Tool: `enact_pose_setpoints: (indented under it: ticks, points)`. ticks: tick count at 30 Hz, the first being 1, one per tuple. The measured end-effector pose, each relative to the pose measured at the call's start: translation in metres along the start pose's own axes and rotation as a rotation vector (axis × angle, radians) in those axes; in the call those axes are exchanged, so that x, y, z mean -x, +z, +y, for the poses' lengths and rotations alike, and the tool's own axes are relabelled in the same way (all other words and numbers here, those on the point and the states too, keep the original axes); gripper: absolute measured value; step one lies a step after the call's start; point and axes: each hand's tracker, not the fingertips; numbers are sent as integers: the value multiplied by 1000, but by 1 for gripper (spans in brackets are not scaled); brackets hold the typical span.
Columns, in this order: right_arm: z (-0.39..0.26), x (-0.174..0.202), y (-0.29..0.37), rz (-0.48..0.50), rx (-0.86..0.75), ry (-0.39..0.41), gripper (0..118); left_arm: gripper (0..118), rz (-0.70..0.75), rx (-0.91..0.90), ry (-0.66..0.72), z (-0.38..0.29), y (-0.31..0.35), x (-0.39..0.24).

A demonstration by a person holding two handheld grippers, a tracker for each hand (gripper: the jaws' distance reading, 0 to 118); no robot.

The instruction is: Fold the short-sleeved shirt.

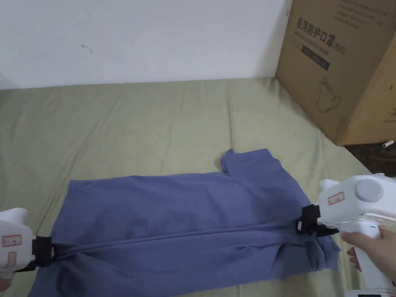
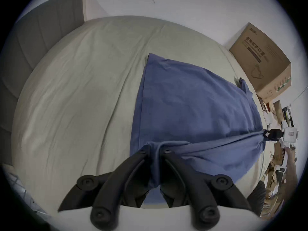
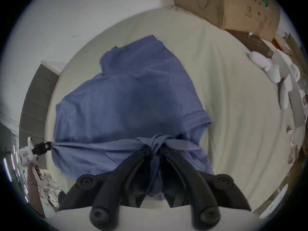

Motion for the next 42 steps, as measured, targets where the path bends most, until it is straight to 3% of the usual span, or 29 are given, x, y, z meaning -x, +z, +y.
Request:
enact_pose_setpoints:
  ticks: [2,3,4,5,6,7,9,15,17,18,19,20,21,27,28,29,30,31,32,33,37,40,42]
  points:
    - [-5,1,-4,-20,-15,-20,21,59,-11,-39,20,-6,0,-1]
    - [-10,0,2,-7,-41,-24,31,91,-23,-70,28,-11,4,0]
    - [-15,1,7,-8,-74,-19,51,110,-41,-91,36,-16,8,0]
    - [-22,3,16,-43,-135,7,81,118,-64,-114,45,-22,13,0]
    - [-30,5,26,-74,-182,54,107,115,-83,-143,32,-29,22,0]
    - [-37,6,35,-81,-212,88,114,115,-100,-190,21,-36,34,-1]
    - [-57,6,60,-72,-301,132,114,115,-98,-219,1,-53,56,-7]
    - [-120,-1,100,30,-251,73,114,115,-84,-296,-32,-110,109,-21]
    - [-140,-2,109,82,-266,41,105,111,-73,-279,-49,-125,125,-25]
    - [-150,-3,116,112,-293,36,76,95,-76,-284,-51,-131,128,-25]
    - [-150,-9,113,128,-317,24,36,66,-74,-285,-55,-136,133,-26]
    - [-154,-9,115,121,-311,28,1,26,-75,-283,-60,-140,138,-27]
    - [-159,-6,117,118,-313,29,0,0,-71,-277,-61,-143,139,-30]
    - [-154,11,120,75,-314,116,0,1,15,-215,-53,-108,111,-8]
    - [-152,13,119,64,-318,124,0,9,17,-208,-49,-100,101,-4]
    - [-152,13,118,65,-325,131,0,28,31,-205,-50,-93,90,0]
    - [-150,13,116,80,-334,132,0,74,75,-206,-61,-92,75,4]
    - [-148,13,114,106,-333,129,0,108,91,-200,-64,-87,62,7]
    - [-147,13,113,127,-336,115,0,118,104,-161,-58,-81,47,11]
    - [-146,13,111,137,-336,102,0,112,95,-141,-53,-79,35,15]
    - [-139,11,99,157,-288,65,0,112,114,-57,-3,-78,-17,19]
    - [-131,8,90,31,-271,101,0,102,108,24,-27,-81,-16,8]
    - [-120,2,83,-69,-281,113,0,99,144,-47,-116,-80,-6,-2]
